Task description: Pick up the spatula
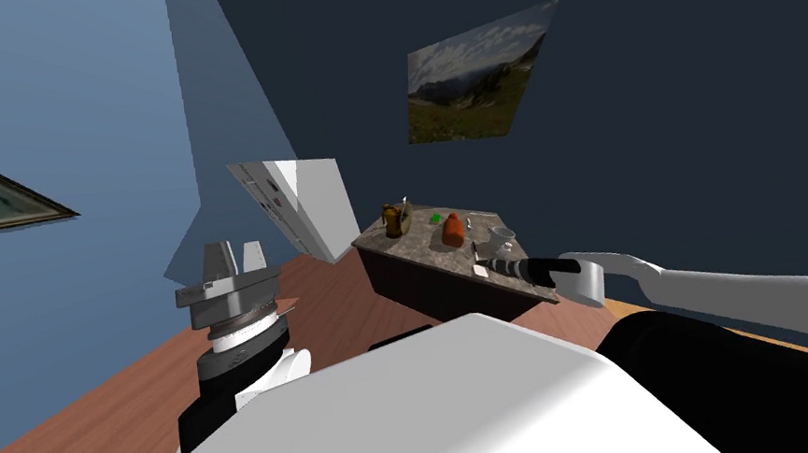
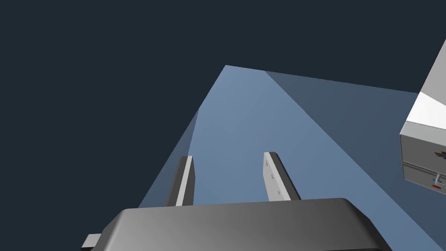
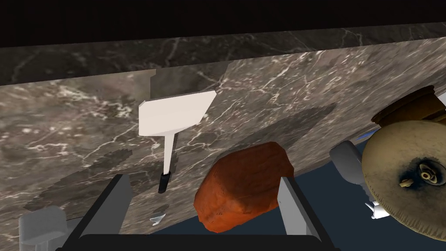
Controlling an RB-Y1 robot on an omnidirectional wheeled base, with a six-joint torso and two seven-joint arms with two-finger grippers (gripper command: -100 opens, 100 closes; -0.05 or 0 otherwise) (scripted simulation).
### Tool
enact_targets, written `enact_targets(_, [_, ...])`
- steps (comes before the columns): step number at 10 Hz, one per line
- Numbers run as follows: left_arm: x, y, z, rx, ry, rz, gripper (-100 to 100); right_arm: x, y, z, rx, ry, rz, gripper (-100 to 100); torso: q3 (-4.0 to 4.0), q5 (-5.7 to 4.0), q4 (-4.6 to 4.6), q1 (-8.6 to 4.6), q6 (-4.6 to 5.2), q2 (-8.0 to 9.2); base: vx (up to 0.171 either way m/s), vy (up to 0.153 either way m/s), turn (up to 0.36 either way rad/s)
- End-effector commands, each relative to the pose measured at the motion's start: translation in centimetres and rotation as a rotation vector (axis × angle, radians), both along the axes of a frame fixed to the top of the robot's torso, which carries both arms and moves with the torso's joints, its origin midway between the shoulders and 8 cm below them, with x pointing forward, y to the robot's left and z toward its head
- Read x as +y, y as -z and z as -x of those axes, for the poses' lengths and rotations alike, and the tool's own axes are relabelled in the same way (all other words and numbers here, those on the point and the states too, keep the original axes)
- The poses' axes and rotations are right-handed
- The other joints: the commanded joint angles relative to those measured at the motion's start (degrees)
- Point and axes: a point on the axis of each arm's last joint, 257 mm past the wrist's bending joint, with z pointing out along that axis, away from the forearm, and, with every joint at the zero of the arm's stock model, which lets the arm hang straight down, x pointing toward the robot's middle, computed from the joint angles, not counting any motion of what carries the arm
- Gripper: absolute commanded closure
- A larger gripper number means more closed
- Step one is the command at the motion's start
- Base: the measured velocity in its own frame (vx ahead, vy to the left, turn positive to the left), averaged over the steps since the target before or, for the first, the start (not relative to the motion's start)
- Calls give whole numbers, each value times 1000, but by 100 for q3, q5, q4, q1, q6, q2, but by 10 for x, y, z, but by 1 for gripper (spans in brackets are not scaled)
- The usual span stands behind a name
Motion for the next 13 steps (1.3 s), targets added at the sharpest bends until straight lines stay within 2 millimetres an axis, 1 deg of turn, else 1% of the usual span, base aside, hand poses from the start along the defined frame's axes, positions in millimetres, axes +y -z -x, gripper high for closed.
enact_targets(1, [0,0,0,0,0,0,0,-18,11,15,68,35,19,-100,0,0,0,0,0,0,43,24,185])
enact_targets(2, [0,0,0,0,0,0,0,-31,19,30,121,72,30,-100,-1,0,-1,3,-3,-1,74,23,262])
enact_targets(3, [0,0,0,0,0,0,0,-31,18,28,125,63,38,-100,-7,1,-3,3,-5,-12,60,4,99])
enact_targets(5, [0,0,0,0,0,0,0,-56,30,56,229,129,65,-100,-5,-1,-2,-2,-1,-8,72,10,179])
enact_targets(6, [0,0,0,0,0,0,0,-54,25,45,207,122,65,-100,-9,-2,-4,-1,-4,-16,65,7,110])
enact_targets(7, [0,0,0,0,0,0,0,-56,29,53,223,127,65,-100,-7,0,-3,-1,1,-12,25,3,-16])
enact_targets(8, [0,0,0,0,0,0,0,-56,30,56,229,129,65,-100,1,-1,1,-1,4,3,1,3,-17])
enact_targets(10, [0,0,0,0,0,0,0,-78,39,83,318,195,88,-100,6,-1,3,-2,-2,10,46,2,208])
enact_targets(11, [0,0,0,0,0,0,0,-78,39,83,318,195,88,-100,-2,-2,-1,-4,0,-4,69,-9,41])
enact_targets(12, [0,0,0,0,0,0,0,-88,42,96,357,226,98,-100,-4,-2,-1,-6,3,-7,67,1,111])
enact_targets(13, [0,0,0,0,0,0,0,-87,41,93,351,224,97,-100,-5,-2,-2,-4,-1,-9,46,3,59])
